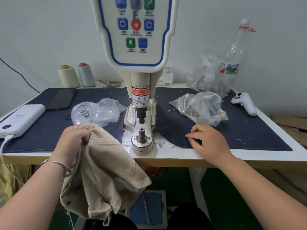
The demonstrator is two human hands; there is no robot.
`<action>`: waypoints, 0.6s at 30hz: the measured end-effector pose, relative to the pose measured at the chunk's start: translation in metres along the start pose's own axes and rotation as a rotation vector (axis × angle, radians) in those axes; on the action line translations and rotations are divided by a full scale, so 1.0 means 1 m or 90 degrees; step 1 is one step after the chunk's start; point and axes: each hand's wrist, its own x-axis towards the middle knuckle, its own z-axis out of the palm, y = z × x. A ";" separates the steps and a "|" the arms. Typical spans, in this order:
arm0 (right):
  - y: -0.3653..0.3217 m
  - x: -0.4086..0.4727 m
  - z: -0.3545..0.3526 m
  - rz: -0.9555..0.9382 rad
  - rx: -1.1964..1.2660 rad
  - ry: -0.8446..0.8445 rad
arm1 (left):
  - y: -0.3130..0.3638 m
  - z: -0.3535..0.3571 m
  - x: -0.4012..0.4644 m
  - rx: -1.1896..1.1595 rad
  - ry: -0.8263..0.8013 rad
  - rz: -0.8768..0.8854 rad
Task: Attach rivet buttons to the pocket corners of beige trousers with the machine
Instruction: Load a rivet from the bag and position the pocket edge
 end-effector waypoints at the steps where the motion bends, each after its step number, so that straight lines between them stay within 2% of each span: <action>1: 0.000 0.000 0.000 0.004 0.004 -0.005 | 0.000 0.000 0.000 0.002 0.001 0.000; 4: 0.000 0.000 0.000 0.053 0.072 0.016 | -0.001 -0.001 0.001 0.004 0.001 0.000; 7: 0.006 0.006 -0.004 0.230 0.214 0.066 | -0.002 -0.002 0.001 0.003 0.007 -0.003; 9: 0.009 0.011 -0.004 0.305 0.247 0.038 | -0.004 -0.003 0.002 0.002 0.009 -0.006; 14: 0.003 0.025 -0.001 0.307 0.232 -0.063 | -0.002 -0.001 0.002 -0.001 0.006 -0.005; 18: 0.002 0.028 0.001 0.282 0.167 -0.099 | 0.000 -0.001 0.000 -0.002 0.000 -0.004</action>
